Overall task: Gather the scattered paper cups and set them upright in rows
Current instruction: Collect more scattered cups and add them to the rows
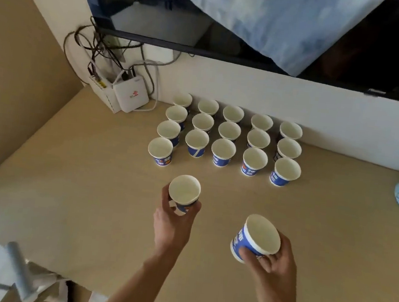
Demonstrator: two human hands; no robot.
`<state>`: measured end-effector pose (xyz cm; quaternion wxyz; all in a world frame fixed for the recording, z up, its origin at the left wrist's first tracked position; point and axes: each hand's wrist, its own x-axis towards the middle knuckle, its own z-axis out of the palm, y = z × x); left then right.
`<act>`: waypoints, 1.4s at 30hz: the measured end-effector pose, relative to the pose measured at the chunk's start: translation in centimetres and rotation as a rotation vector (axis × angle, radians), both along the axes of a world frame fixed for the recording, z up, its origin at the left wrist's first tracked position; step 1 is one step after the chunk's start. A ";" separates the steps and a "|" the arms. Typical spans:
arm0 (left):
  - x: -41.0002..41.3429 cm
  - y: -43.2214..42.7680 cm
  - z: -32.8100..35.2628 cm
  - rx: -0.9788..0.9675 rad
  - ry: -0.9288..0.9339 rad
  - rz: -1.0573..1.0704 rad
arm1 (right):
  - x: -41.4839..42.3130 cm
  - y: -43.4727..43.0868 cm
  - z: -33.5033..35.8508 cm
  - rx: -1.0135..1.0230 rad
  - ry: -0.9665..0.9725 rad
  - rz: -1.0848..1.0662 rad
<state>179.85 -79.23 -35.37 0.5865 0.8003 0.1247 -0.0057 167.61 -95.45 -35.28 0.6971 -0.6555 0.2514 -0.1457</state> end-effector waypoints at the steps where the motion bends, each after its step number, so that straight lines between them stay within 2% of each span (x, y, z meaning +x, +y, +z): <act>1: 0.8 -0.1 -0.9 0.002 0.001 0.000 | 0.3 0.2 -1.1 -0.011 -0.001 -0.011; 7: 5.7 -0.7 -5.9 0.029 -0.094 -0.002 | 2.9 1.4 -6.0 -0.075 -0.069 -0.047; 18: 10.0 -1.5 -9.2 0.061 -0.251 -0.075 | 7.9 3.0 -8.2 -0.101 -0.217 0.047; 24: 10.8 -2.0 -9.9 0.055 -0.277 -0.070 | 9.5 2.3 -8.3 -0.102 -0.228 0.103; 34: 12.2 -2.5 -9.7 0.056 -0.296 -0.068 | 9.1 1.4 -9.6 -0.091 -0.207 0.063; 42: 11.6 -2.5 -9.5 0.036 -0.254 -0.052 | 8.9 1.0 -10.1 -0.099 -0.201 0.078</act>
